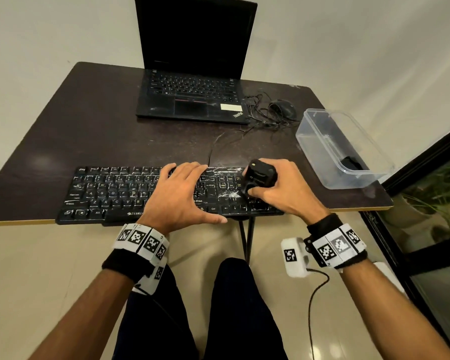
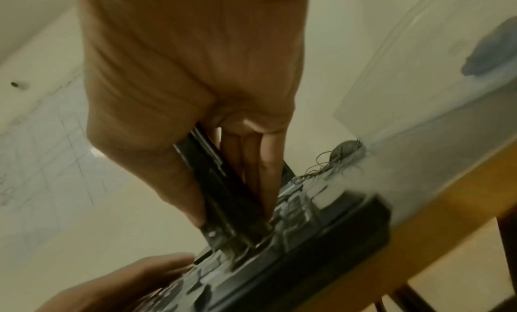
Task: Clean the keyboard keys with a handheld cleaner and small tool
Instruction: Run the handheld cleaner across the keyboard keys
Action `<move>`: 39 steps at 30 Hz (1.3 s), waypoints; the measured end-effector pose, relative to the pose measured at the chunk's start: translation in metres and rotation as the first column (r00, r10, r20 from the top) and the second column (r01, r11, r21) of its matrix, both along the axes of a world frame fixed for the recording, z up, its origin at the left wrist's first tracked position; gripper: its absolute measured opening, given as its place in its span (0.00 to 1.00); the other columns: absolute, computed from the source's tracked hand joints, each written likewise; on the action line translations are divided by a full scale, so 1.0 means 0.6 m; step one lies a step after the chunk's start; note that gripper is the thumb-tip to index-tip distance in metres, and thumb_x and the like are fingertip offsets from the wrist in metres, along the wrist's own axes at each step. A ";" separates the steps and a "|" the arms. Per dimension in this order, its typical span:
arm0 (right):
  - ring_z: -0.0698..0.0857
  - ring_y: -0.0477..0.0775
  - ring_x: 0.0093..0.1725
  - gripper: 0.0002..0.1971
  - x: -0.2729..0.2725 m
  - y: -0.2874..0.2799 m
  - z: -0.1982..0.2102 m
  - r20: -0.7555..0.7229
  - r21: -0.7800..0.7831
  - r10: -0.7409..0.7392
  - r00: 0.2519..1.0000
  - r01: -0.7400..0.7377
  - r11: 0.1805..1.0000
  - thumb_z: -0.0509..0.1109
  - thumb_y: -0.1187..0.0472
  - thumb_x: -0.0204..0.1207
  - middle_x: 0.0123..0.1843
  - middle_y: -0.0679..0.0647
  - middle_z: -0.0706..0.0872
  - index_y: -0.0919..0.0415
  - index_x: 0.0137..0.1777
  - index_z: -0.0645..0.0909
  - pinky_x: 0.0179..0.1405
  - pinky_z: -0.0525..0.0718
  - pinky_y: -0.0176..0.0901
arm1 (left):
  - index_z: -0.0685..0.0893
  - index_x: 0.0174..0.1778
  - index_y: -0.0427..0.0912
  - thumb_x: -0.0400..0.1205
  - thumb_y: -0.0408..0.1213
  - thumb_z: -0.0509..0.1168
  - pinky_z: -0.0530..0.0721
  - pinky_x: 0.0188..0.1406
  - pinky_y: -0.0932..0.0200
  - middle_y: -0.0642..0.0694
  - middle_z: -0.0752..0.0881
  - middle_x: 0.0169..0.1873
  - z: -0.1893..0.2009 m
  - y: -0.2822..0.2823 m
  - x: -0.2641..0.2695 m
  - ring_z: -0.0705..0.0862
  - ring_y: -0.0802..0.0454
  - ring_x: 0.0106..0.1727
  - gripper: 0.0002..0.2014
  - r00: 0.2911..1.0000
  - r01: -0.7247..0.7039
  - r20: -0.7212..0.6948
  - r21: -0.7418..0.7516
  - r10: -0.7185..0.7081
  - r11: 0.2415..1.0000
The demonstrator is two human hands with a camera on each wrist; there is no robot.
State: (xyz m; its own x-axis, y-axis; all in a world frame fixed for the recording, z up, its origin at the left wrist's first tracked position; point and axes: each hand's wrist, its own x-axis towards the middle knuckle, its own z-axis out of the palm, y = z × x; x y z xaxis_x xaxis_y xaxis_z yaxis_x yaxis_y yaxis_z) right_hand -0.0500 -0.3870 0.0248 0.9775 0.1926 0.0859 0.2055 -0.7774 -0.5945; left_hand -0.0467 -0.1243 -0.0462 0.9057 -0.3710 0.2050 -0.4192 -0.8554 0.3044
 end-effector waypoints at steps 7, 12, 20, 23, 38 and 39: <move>0.93 0.50 0.46 0.13 -0.001 -0.038 0.005 -0.015 -0.036 0.040 0.999 -0.041 0.999 0.83 0.60 0.67 0.43 0.46 0.95 0.49 0.51 0.91 0.53 0.92 0.56 | 0.69 0.87 0.45 0.58 0.90 0.62 0.49 0.91 0.45 0.49 0.74 0.83 0.001 0.001 0.000 0.68 0.51 0.86 0.68 1.000 -0.008 0.001 -0.009 0.008 1.000; 0.94 0.46 0.51 0.15 0.004 -0.053 0.008 -0.007 0.052 0.014 1.000 -0.014 0.999 0.84 0.58 0.66 0.47 0.43 0.96 0.45 0.53 0.91 0.59 0.92 0.58 | 0.68 0.87 0.45 0.58 0.89 0.63 0.49 0.91 0.45 0.48 0.73 0.84 0.003 0.000 -0.001 0.68 0.51 0.86 0.68 1.000 -0.006 -0.009 -0.021 0.006 1.000; 0.93 0.52 0.48 0.13 0.021 -0.023 0.024 -0.003 -0.015 0.097 0.995 -0.097 0.995 0.83 0.59 0.68 0.46 0.49 0.95 0.52 0.53 0.91 0.55 0.92 0.61 | 0.68 0.88 0.46 0.57 0.91 0.61 0.49 0.91 0.44 0.49 0.73 0.84 0.004 0.001 0.000 0.67 0.51 0.87 0.69 1.000 -0.012 -0.020 -0.001 0.012 1.000; 0.94 0.54 0.50 0.14 0.012 -0.020 0.024 -0.060 0.014 0.177 0.982 -0.176 0.984 0.85 0.64 0.69 0.48 0.51 0.95 0.54 0.54 0.91 0.57 0.92 0.57 | 0.68 0.88 0.46 0.57 0.91 0.62 0.49 0.91 0.44 0.49 0.73 0.84 0.004 0.000 0.001 0.67 0.52 0.87 0.69 1.000 -0.013 -0.015 0.007 0.013 1.000; 0.93 0.51 0.49 0.17 0.032 -0.028 0.040 -0.140 -0.022 0.144 0.980 -0.148 0.989 0.90 0.55 0.62 0.46 0.49 0.94 0.50 0.49 0.90 0.57 0.92 0.60 | 0.67 0.88 0.47 0.58 0.90 0.62 0.48 0.92 0.45 0.50 0.72 0.85 0.004 -0.001 0.000 0.66 0.52 0.87 0.68 1.000 -0.015 -0.022 0.012 0.016 1.000; 0.93 0.50 0.48 0.17 0.029 -0.024 0.039 -0.156 -0.040 0.165 0.974 -0.173 0.984 0.91 0.59 0.63 0.45 0.49 0.94 0.50 0.49 0.90 0.56 0.92 0.58 | 0.67 0.88 0.47 0.58 0.90 0.62 0.48 0.92 0.45 0.50 0.72 0.85 0.004 -0.001 0.000 0.66 0.53 0.87 0.68 1.000 -0.016 -0.025 0.009 0.016 1.000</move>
